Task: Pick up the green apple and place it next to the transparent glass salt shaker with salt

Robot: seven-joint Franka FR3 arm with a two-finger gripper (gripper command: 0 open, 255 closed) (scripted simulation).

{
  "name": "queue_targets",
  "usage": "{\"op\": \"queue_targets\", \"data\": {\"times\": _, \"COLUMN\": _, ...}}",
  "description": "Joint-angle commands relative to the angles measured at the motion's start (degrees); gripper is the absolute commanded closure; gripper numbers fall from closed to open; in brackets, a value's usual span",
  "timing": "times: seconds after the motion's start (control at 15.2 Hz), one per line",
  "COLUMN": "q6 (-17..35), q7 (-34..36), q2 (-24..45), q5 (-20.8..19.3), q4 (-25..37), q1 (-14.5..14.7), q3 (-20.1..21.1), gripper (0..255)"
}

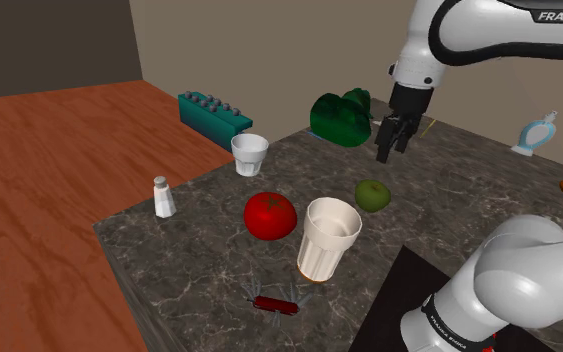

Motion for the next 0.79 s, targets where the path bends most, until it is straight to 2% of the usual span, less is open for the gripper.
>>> {"op": "queue_targets", "data": {"times": 0.0, "q6": 2.41, "q7": -1.7, "q2": 1.75, "q5": -0.92, "q4": -1.12, "q1": -1.1, "q3": -2.37, "gripper": 0}}
{"op": "queue_targets", "data": {"times": 0.53, "q6": 12.94, "q7": -8.03, "q2": 12.82, "q5": -2.86, "q4": -3.05, "q1": -4.61, "q3": -11.2, "gripper": 0}}
{"op": "queue_targets", "data": {"times": 0.73, "q6": 14.81, "q7": -8.21, "q2": 13.33, "q5": -2.97, "q4": -4.49, "q1": -4.75, "q3": -11.56, "gripper": 0}}
